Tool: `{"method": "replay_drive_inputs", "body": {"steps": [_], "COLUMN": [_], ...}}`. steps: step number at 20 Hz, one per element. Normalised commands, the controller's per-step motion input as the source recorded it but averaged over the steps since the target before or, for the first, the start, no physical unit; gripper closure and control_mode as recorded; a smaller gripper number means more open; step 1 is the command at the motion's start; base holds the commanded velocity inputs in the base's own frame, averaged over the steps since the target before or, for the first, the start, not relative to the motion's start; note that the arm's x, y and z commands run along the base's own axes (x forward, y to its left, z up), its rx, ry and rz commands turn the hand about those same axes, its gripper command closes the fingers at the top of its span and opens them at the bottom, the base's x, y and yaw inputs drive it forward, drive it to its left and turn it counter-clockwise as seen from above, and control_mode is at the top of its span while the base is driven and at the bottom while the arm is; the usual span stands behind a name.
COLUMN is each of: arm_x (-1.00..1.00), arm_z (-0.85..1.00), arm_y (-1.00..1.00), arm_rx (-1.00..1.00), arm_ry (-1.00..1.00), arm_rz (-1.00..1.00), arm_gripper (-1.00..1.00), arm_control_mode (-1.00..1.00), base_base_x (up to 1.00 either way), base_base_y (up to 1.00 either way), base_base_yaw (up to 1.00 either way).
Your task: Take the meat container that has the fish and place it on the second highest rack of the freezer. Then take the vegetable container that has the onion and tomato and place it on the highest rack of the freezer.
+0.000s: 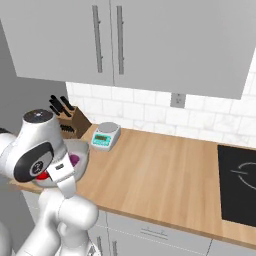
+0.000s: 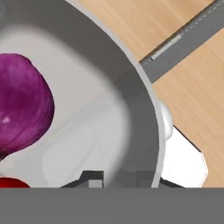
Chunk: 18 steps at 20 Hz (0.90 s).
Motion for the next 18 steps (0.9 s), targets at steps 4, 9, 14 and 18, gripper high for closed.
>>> {"method": "replay_drive_inputs", "body": {"steps": [4, 9, 14, 18], "arm_x": [-1.0, -0.4, 0.0, 0.0], "arm_z": [0.16, 0.0, 0.0, 0.0], "arm_y": [0.44, 0.2, 0.0, 0.0], "arm_rx": [-0.01, 0.0, 0.0, 0.0], "arm_ry": [-0.14, -0.05, 0.0, 0.0], "arm_rz": [-0.01, -0.01, 0.0, 0.0], "arm_gripper": [1.0, 1.0, 1.0, 1.0], "arm_control_mode": [-1.0, 1.0, 1.0, 1.0], "base_base_x": [0.0, -0.42, -0.14, -1.0], "base_base_y": [0.0, 0.14, -0.02, 0.14], "base_base_yaw": [0.0, -0.01, 0.0, 0.0]}}
